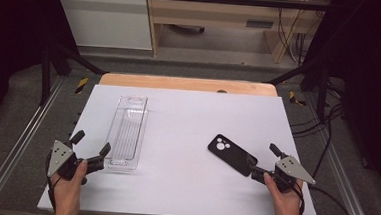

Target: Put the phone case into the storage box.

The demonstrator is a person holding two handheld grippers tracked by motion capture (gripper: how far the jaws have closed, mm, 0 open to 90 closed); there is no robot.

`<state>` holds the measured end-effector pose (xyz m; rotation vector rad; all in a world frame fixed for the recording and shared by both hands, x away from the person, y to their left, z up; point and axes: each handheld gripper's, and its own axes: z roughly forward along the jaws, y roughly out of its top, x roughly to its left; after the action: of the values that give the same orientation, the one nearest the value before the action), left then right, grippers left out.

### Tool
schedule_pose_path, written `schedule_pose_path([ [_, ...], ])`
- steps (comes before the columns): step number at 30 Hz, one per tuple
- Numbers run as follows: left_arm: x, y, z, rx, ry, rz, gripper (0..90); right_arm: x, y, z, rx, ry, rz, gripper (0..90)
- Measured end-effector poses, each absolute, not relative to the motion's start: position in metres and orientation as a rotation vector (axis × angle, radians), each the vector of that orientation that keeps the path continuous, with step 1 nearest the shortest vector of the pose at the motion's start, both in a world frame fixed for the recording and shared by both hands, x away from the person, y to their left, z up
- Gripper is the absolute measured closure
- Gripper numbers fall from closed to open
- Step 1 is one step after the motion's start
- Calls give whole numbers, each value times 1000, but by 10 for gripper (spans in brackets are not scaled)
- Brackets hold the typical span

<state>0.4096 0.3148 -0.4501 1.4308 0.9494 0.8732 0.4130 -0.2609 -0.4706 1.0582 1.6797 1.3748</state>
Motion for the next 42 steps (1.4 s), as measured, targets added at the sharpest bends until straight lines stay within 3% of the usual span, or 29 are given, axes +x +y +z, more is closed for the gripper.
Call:
schedule_pose_path([
  [12, 405, 317, -453, 1429, 952, 867, 3, 402, -249, -453, 1100, 1814, 1228, 92],
  [15, 405, 318, -452, 1419, 954, 886, 3, 403, -240, -446, 1073, 1884, 1135, 145],
  [28, 406, 318, -454, 1420, 956, 873, 3, 429, -223, -414, 960, 2200, 1035, 112],
  [42, 406, 314, -454, 1439, 944, 862, 3, 446, -215, -429, 880, 2459, 803, 148],
])
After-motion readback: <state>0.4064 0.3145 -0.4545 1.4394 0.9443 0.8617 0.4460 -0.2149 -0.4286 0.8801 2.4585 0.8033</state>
